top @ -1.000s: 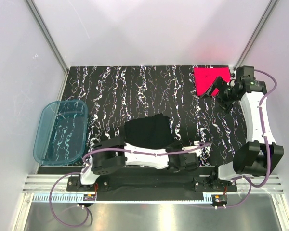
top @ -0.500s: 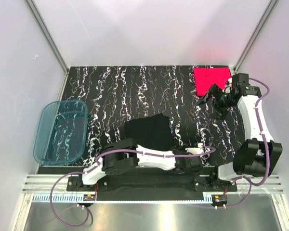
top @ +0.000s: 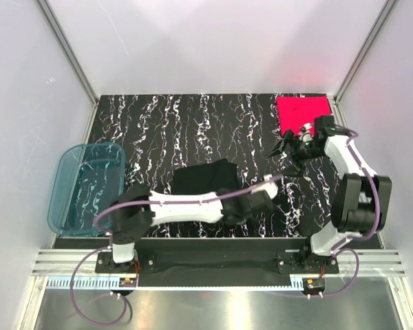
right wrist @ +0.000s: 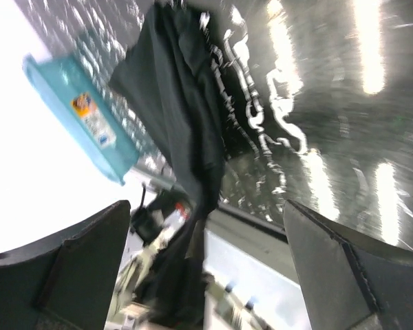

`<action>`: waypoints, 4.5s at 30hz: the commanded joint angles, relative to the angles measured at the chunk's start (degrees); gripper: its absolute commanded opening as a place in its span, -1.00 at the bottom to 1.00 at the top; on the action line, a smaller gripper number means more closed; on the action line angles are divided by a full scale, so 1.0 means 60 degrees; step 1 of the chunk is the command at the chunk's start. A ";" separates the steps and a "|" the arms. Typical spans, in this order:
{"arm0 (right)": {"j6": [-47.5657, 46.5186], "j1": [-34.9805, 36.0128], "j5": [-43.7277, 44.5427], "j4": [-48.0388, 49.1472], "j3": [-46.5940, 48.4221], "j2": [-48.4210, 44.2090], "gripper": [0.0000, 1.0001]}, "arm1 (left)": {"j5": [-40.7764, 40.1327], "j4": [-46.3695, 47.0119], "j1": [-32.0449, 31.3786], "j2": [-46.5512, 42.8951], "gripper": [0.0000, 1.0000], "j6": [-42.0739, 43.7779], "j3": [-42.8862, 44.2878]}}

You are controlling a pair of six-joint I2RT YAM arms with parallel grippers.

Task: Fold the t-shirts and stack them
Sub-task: Fold the tshirt, then neatly place the folded tshirt to the corner

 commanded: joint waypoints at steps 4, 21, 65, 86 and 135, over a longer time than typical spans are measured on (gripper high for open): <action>0.0828 0.1394 -0.2109 0.2314 -0.0562 0.1265 0.99 | 0.0782 -0.0025 0.0454 -0.1319 -1.00 -0.0019 -0.0335; 0.1899 0.2965 -0.2169 0.4530 -0.0914 0.3728 0.93 | 0.0812 -0.0202 0.0777 -0.1861 -1.00 -0.0005 -0.0364; -0.3593 0.4167 0.6618 0.0340 0.5999 0.4273 -1.00 | 0.2759 -0.3130 0.2813 -1.0311 0.43 -0.3771 -0.2488; -0.7255 0.3260 1.1366 -0.0380 1.3251 0.7201 -1.00 | 0.2687 -0.3292 0.3736 -0.9567 0.60 -0.0518 -0.2445; -0.8428 0.2527 1.0590 0.0253 1.2826 0.5824 -1.00 | 0.2408 -0.3395 0.4102 -0.8761 0.73 -0.0518 -0.2459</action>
